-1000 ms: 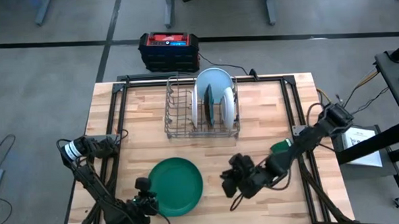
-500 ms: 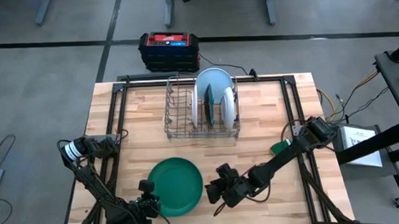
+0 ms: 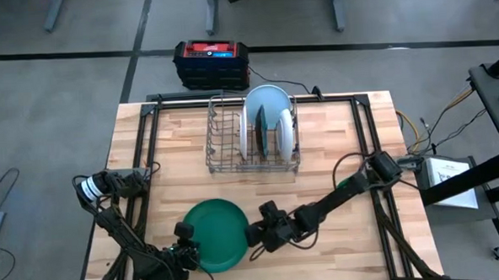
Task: Sort dishes
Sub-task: Put the dark green plate in the dishwasher rack
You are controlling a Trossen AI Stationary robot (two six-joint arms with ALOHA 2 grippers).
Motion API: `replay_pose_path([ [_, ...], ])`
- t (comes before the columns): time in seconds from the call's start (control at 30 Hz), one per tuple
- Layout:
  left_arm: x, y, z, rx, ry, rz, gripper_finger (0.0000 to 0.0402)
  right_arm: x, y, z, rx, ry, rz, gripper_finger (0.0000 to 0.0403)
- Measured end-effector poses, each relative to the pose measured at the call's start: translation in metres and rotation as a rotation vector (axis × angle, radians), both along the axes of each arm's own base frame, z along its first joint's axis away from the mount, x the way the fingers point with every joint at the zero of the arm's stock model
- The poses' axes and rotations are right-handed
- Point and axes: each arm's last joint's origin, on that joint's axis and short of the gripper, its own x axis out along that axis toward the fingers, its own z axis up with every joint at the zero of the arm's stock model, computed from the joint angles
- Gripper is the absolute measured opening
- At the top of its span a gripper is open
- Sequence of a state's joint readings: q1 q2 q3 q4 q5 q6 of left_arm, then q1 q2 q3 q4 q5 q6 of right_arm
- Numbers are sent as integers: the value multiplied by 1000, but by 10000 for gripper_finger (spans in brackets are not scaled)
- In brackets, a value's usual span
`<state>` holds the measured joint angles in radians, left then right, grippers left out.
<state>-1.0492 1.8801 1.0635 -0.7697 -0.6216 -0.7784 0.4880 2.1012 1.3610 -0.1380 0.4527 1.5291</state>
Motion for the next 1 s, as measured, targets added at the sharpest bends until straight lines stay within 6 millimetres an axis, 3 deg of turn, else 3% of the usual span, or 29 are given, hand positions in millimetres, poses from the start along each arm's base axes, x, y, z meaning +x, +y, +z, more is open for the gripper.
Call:
replay_pose_path([
  [0.2, 1, 0, 0, 10, -22, 0, 0, 22, -3, -16, 22, 39, 31, 236],
  [0.4, 1, 0, 1, 5, -26, -1, 0, 38, -7, -22, 18, 53, 51, 205],
  [0.6, 5, -8, 11, 16, -68, -30, 0, 37, -16, -26, -7, 120, 18, 140],
  [0.83, 9, -13, 27, 94, -117, -58, 0, 34, -19, -28, -65, 147, 8, 20],
  [1.0, 11, -14, 46, 165, -177, -23, 0, 34, -21, -28, -94, 144, 5, 14],
])
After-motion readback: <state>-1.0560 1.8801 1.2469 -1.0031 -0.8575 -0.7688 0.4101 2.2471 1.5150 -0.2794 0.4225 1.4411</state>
